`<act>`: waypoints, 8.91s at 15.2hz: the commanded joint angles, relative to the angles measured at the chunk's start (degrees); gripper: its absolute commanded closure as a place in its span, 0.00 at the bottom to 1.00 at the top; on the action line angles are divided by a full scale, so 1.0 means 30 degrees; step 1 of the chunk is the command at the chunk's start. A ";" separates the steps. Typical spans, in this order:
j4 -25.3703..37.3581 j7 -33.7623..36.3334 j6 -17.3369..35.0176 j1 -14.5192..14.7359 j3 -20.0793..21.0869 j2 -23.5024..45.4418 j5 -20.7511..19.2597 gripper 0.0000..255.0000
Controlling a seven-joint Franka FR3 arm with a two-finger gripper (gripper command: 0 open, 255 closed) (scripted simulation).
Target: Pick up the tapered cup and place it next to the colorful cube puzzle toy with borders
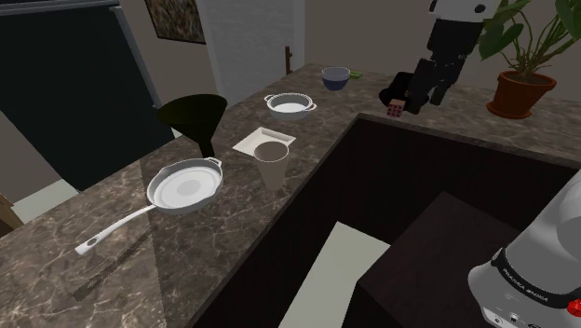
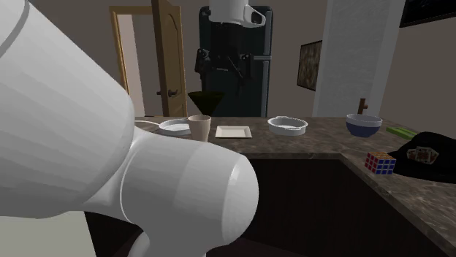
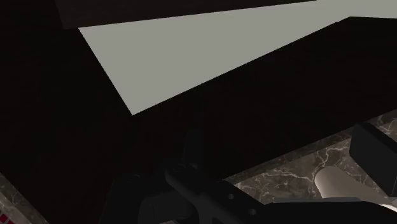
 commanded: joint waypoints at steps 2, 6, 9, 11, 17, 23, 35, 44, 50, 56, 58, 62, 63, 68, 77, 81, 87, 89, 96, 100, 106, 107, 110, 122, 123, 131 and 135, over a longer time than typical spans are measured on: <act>0.0133 0.0127 0.0522 0.0083 0.0186 0.0664 0.0148 0.00; 0.0925 0.0617 0.2469 0.0373 0.0901 0.3430 0.0641 0.00; 0.1787 0.0987 0.3752 0.0552 0.1403 0.5588 0.0887 0.00; 0.2484 0.1244 0.4512 0.0657 0.1719 0.7051 0.0985 0.00; 0.5137 0.2106 0.6295 0.0947 0.2558 1.1506 0.0927 0.00; 0.8638 0.3111 0.7272 0.1329 0.3171 1.6028 0.0367 0.00; 1.2154 0.4126 0.8727 0.2124 0.3436 2.1069 -0.0513 0.00; 1.1982 0.4140 0.9073 0.2163 0.3439 2.1242 -0.0534 0.00; 1.1987 0.4142 0.9068 0.2164 0.3439 2.1242 -0.0535 1.00; 1.2204 0.4173 0.8636 0.2148 0.3449 2.1022 -0.0513 1.00; 1.2455 0.4208 0.8189 0.2133 0.3459 2.0822 -0.0495 1.00; 1.3001 0.4282 0.7285 0.2107 0.3475 2.0455 -0.0464 1.00; 1.3149 0.4301 0.7057 0.2102 0.3478 2.0373 -0.0458 1.00; 1.3959 0.4406 0.5898 0.2078 0.3492 2.0014 -0.0435 1.00; 1.5730 0.4625 0.3743 0.2058 0.3510 1.9611 -0.0430 1.00; 1.6660 0.4737 0.2751 0.2061 0.3517 1.9541 -0.0445 1.00; 1.8243 0.4924 0.1213 0.2081 0.3530 1.9575 -0.0486 1.00; 1.8827 0.4992 0.0684 0.2093 0.3536 1.9628 -0.0506 1.00; 1.8380 0.3793 0.0027 0.1246 0.3103 1.8666 -0.0225 1.00; 1.6637 0.1992 0.0370 0.0171 0.2424 1.7489 0.0079 1.00; 1.4874 -0.0706 0.0629 -0.1286 0.1251 1.6345 0.0283 1.00; 1.4669 -0.1153 0.0651 -0.1520 0.1046 1.6223 0.0293 1.00; 1.4198 -0.2489 0.0689 -0.2217 0.0423 1.5973 0.0292 1.00; 1.4404 -0.7741 0.0479 -0.4982 -0.2074 1.6658 0.0125 1.00; 1.4573 -0.8171 0.0433 -0.5220 -0.2269 1.6836 0.0120 1.00; 1.6832 -1.1536 -0.0160 -0.7191 -0.3724 1.8923 0.0265 1.00; 1.8646 -1.3136 -0.0675 -0.8292 -0.4311 2.0429 0.0484 1.00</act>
